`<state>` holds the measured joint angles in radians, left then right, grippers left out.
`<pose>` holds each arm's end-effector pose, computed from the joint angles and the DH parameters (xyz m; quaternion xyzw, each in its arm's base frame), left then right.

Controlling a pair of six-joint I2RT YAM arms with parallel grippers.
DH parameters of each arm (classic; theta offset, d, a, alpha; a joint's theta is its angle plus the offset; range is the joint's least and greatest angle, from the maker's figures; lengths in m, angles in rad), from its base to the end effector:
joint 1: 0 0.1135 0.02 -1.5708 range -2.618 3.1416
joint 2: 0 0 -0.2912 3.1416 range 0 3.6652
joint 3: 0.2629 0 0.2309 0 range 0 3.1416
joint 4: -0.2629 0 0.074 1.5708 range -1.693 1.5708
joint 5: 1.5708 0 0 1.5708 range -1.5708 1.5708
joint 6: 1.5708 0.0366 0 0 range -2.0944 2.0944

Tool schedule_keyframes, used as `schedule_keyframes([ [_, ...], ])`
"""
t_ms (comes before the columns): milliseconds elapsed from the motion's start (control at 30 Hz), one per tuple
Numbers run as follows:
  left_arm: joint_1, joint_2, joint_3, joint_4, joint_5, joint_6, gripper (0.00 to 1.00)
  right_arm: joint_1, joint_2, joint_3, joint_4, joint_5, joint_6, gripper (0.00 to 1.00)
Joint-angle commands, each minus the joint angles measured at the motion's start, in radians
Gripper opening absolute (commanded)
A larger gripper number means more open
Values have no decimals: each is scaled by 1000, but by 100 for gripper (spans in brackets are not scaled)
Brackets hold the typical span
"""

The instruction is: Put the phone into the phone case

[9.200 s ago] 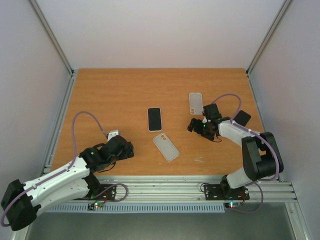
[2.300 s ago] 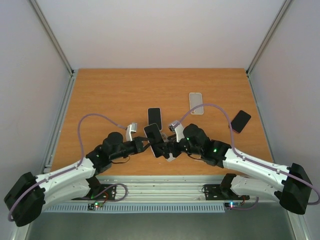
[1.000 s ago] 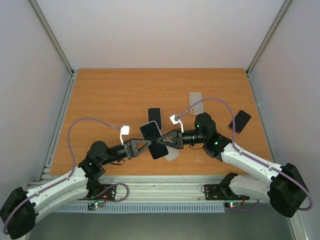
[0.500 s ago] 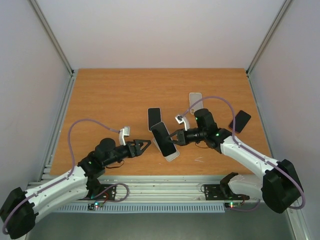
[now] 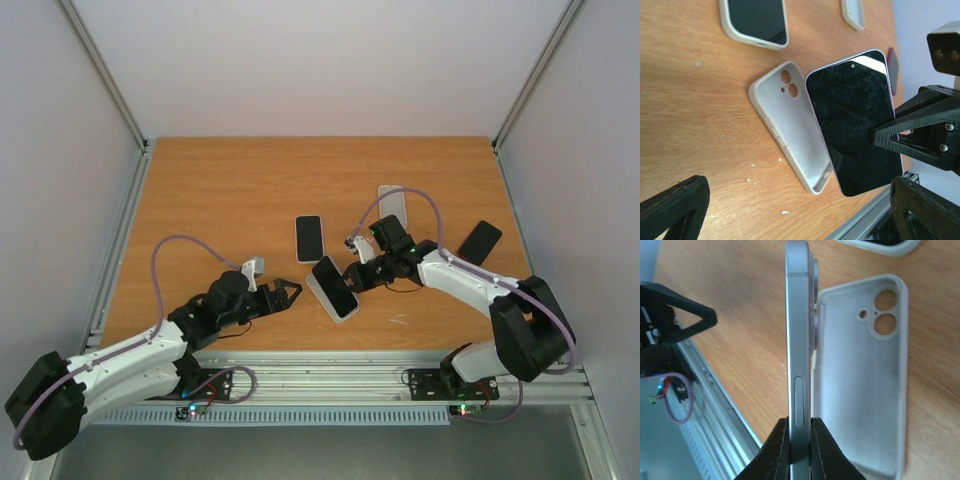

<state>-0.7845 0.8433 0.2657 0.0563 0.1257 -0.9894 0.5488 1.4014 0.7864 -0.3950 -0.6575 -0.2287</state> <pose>0.0970 -0.1033 0.2046 -0.0570 0.8624 -0.4219 0.2738 0.1951 0.1455 0.2337 -0.4274 0.8078 0.3480 0.2091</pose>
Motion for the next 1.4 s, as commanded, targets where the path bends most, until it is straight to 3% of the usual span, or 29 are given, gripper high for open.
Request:
schedule_keyframes([
  [0, 3, 60, 32, 13, -25, -13, 99, -5, 58, 48, -4, 27, -50, 1],
  [433, 1, 293, 82, 96, 59, -15, 99, -5, 186, 84, 18, 23, -67, 1],
  [733, 2, 360, 92, 138, 91, -27, 99, -5, 226, 85, 29, -19, -24, 1],
  [1067, 2, 387, 108, 118, 78, -24, 99, 26, 257, 46, 82, -54, 103, 1],
  [1367, 2, 435, 117, 131, 74, -22, 99, 121, 275, -33, 257, -39, 281, 1],
])
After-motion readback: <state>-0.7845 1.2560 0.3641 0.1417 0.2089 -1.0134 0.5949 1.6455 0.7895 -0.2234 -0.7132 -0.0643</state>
